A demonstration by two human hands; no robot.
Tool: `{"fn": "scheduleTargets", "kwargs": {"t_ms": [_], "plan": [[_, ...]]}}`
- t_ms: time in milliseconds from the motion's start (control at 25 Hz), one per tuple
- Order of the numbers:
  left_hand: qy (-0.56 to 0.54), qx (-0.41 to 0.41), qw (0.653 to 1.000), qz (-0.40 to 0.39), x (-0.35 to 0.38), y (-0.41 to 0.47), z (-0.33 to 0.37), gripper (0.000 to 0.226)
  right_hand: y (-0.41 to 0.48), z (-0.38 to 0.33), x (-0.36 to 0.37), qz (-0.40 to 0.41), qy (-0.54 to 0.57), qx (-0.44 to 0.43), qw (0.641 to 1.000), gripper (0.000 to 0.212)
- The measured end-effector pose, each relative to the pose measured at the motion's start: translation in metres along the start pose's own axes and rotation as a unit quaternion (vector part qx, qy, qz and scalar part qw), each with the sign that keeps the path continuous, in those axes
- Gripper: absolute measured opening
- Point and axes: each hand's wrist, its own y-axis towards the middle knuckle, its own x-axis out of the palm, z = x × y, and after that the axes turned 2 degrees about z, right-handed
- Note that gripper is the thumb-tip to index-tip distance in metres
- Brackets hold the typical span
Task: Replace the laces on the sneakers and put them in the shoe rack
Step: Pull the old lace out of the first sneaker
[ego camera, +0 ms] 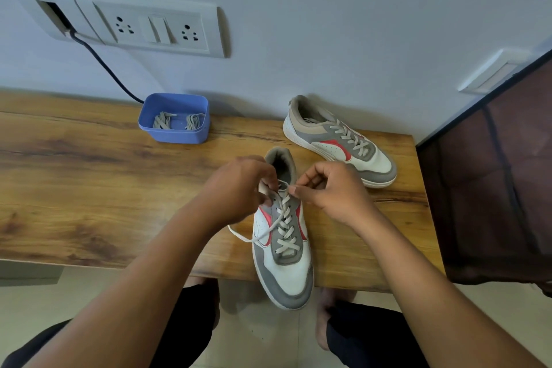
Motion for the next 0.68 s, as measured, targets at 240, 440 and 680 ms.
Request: {"fn": "scheduleTargets", "kwargs": {"t_ms": [240,440,680], "plan": [[0.009,-0.033,0.999,-0.008,-0.008,-0.003,-0.006,0.026,-0.001,0.001,-0.002,-0.016,-0.016,0.002,1.0,0.021],[-0.073,0.008,0.997,-0.016,-0.014,0.0,-0.006,0.033,-0.005,-0.004,0.008,-0.03,-0.065,0.021,0.997,0.025],[0.044,0.021,0.998,0.044,-0.003,0.006,-0.005,0.028,-0.006,-0.008,0.013,-0.058,-0.019,0.037,0.997,0.018]]}}
